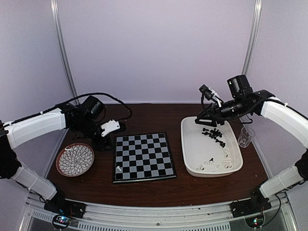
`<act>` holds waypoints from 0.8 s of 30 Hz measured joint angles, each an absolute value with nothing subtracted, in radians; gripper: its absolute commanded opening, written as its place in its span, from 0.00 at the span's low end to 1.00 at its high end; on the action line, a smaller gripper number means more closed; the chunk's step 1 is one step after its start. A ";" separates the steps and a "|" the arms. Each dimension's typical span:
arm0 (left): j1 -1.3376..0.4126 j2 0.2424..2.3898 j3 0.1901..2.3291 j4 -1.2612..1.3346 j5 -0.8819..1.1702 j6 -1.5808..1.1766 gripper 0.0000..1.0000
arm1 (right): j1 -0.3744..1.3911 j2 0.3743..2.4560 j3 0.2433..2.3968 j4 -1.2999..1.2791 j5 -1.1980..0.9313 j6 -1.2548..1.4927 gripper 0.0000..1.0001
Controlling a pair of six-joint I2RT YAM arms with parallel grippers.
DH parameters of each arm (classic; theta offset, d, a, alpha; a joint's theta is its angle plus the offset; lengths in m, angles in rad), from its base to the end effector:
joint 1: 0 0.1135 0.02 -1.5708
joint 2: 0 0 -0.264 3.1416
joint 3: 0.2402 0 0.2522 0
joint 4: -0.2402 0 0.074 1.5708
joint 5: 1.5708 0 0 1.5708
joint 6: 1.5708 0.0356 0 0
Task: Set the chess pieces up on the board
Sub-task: Pick up the pawn from the chessboard.
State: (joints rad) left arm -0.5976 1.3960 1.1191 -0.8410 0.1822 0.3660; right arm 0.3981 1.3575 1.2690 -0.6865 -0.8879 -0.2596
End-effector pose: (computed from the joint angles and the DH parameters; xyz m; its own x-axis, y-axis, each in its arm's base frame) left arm 0.2227 -0.1594 0.2662 -0.4726 0.7474 -0.4669 0.8439 0.5364 0.0045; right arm 0.2496 0.1349 0.3421 -0.4295 -0.3563 -0.8298 -0.8958 0.2849 0.3412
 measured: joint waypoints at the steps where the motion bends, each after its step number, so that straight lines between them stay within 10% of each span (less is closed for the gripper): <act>1: -0.600 1.401 1.118 -0.846 0.187 0.430 0.37 | 0.398 1.351 1.265 -0.686 -0.888 -0.261 0.48; 24: -0.798 1.645 1.045 -0.804 -0.063 0.882 0.38 | 0.398 1.322 1.237 -0.685 -0.889 -0.264 0.48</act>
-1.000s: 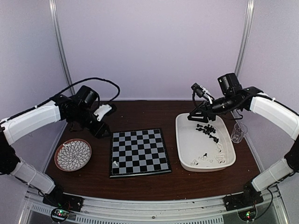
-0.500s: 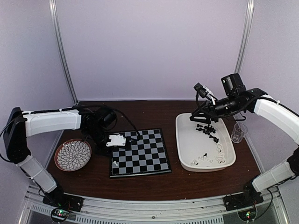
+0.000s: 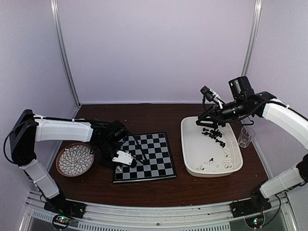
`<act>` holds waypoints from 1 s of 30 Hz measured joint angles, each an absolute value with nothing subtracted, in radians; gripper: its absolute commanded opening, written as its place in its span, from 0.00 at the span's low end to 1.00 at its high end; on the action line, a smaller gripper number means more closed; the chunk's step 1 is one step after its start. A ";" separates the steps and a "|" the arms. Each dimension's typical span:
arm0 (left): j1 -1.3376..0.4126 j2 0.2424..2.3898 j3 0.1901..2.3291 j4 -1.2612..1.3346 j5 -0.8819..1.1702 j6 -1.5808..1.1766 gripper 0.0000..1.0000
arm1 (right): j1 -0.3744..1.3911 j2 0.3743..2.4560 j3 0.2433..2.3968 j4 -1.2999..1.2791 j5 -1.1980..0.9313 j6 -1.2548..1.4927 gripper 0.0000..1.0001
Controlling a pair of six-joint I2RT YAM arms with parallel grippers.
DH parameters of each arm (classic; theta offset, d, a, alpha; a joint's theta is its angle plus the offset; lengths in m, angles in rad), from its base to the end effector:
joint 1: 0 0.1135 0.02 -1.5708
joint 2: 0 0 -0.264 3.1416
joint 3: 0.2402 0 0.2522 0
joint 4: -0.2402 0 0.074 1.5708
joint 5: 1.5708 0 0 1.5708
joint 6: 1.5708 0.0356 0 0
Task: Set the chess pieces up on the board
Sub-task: Pick up the pawn from the chessboard.
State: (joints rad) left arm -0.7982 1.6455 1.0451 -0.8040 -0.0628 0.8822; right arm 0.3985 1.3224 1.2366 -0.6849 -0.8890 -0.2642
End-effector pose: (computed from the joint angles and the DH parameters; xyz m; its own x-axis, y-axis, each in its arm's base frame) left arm 0.2067 -0.2089 0.1799 0.1088 0.9924 -0.0575 0.9810 -0.0979 0.1672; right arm 0.2413 0.1316 0.3410 -0.4219 -0.3562 -0.8338 -0.8993 0.2814 0.3348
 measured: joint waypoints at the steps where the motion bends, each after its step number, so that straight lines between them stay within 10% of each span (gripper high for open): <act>1: -0.804 1.650 1.044 -0.795 -0.070 0.885 0.38 | 0.398 1.322 1.237 -0.685 -0.889 -0.264 0.48; 30: -0.884 1.660 0.991 -0.699 -0.082 0.906 0.28 | 0.398 1.323 1.236 -0.684 -0.889 -0.264 0.48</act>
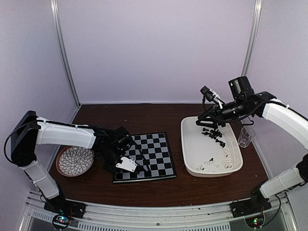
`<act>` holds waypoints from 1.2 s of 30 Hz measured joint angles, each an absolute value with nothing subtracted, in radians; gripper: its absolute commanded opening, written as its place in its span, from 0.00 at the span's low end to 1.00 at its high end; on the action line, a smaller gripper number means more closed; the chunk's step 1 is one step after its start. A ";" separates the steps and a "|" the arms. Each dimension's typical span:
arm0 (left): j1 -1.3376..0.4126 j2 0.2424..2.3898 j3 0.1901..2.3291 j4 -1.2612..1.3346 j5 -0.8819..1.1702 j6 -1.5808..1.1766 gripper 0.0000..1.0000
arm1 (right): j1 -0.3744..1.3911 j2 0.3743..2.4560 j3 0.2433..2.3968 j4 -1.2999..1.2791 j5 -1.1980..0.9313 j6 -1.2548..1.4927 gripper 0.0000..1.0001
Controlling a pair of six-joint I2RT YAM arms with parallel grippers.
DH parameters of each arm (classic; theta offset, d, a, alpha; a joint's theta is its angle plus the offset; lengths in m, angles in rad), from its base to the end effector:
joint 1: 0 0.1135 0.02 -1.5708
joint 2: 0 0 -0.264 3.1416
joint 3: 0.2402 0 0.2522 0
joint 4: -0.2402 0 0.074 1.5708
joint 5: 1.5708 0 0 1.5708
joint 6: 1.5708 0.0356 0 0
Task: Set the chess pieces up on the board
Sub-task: Pick up the pawn from the chessboard.
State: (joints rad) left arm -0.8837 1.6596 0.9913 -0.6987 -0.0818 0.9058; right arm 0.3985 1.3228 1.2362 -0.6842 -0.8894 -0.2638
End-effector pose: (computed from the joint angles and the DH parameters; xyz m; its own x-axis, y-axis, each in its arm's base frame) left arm 0.1894 -0.2262 0.1645 0.2148 0.9747 -0.0619 0.9578 -0.1978 0.2086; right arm 0.2414 0.1316 0.3408 -0.4223 -0.3560 -0.8336 -0.8991 0.2812 0.3354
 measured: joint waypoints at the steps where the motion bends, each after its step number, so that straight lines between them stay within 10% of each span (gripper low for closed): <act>1: -0.884 1.658 0.989 -0.698 -0.083 0.906 0.29 | 0.399 1.323 1.236 -0.685 -0.889 -0.264 0.48; 36: -0.857 1.686 1.045 -0.746 -0.076 0.683 0.03 | 0.399 1.301 1.223 -0.685 -0.889 -0.264 0.46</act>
State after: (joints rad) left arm -0.8566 1.6863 1.0454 -0.7456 -0.0761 0.6827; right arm 0.3988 1.3010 1.2232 -0.6853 -0.8894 -0.2638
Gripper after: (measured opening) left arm 0.134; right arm 0.464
